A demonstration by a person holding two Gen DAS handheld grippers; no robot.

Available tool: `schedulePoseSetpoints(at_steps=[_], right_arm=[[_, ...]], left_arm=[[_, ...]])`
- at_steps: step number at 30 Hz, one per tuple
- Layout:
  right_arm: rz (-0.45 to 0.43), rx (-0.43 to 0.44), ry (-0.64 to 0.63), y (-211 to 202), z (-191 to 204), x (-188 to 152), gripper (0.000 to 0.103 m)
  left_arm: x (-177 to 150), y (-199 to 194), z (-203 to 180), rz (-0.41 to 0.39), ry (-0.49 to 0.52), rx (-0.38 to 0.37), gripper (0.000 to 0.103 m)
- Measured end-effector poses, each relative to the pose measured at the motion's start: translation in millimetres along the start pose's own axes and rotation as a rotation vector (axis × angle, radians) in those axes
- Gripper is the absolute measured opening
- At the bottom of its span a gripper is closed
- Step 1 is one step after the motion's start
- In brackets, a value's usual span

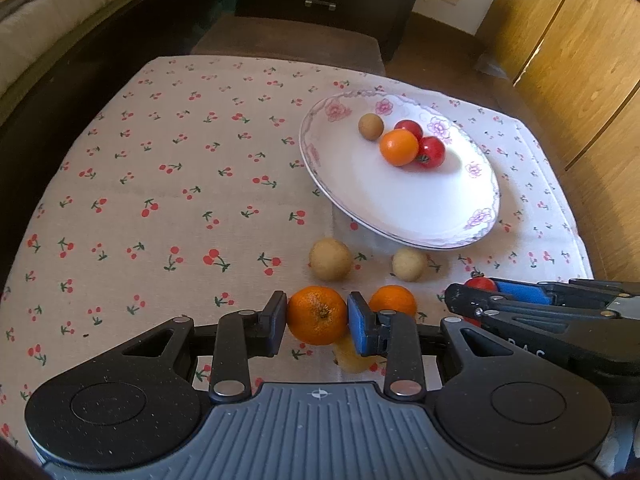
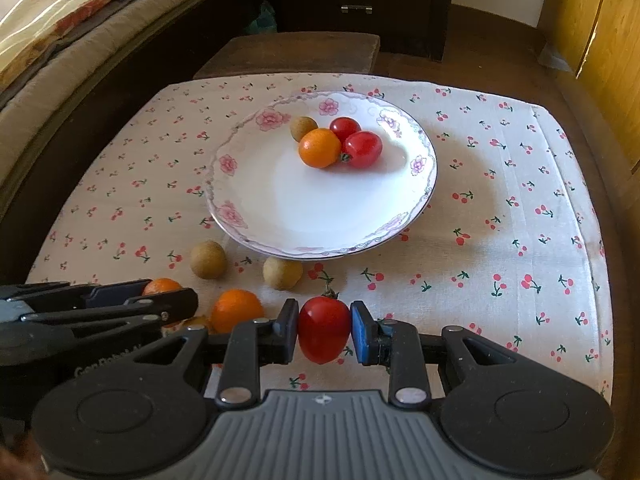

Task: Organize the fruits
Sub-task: 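Lift both held fruits off the cloth and carry them toward the white bowl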

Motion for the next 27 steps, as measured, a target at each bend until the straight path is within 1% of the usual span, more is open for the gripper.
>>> schedulePoseSetpoints(at_steps=[6, 17, 27], right_arm=[[-0.018, 0.006, 0.002, -7.7, 3.3, 1.9, 0.029], [-0.026, -0.009, 0.012, -10.7, -1.2, 5.2, 0.029], [-0.054, -0.013, 0.025, -14.9, -8.8, 14.5, 0.03]], left_arm=[[0.1, -9.6, -6.8, -0.017, 0.005, -0.023, 0.041], [3.4, -9.1, -15.5, -0.026, 0.009, -0.023, 0.041], [12.5, -12.5, -23.7, -0.048, 0.003, -0.039, 0.039]])
Point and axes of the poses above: each gripper's, at about its wrist camera, not at the fingertips, and y roughly the way its jaws point, z to its left, x to its top, the point moved 8 cm from there along y, roughly the way its jaws point, and after that the axes turned 15 degrees about -y, right-handed, at the moved point
